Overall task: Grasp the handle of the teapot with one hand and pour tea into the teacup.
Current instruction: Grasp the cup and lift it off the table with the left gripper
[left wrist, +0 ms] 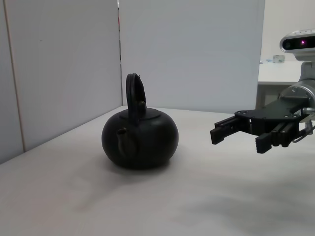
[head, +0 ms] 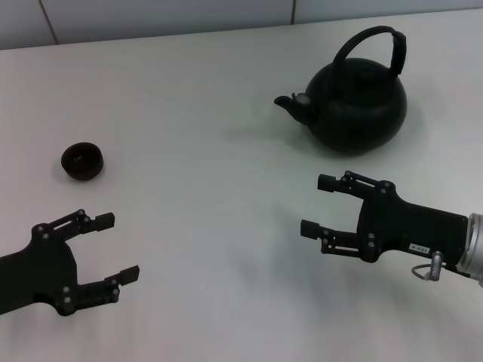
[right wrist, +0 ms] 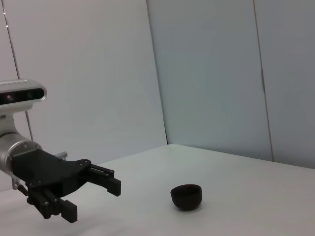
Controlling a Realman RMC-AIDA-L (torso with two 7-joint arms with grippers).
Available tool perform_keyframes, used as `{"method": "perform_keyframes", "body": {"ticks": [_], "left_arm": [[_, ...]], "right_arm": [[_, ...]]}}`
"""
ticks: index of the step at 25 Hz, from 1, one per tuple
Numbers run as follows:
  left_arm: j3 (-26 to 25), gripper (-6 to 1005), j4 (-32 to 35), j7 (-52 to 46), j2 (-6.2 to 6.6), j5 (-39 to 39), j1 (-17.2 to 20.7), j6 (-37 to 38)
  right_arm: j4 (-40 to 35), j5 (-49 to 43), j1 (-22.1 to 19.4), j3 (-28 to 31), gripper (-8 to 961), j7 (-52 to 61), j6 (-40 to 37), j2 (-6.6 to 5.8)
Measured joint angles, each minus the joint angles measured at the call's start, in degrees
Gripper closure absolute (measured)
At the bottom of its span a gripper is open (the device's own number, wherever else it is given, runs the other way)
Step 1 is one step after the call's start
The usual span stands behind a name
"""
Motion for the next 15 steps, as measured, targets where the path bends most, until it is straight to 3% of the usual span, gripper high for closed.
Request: {"method": "perform_keyframes", "body": {"ticks": [15], "left_arm": [[-1.20, 161, -0.01, 0.00, -0.76, -0.04, -0.23, -1.06]], "right_arm": [[0.27, 1.08, 0.74, 0.95, 130, 0.00, 0.49, 0.11]]}}
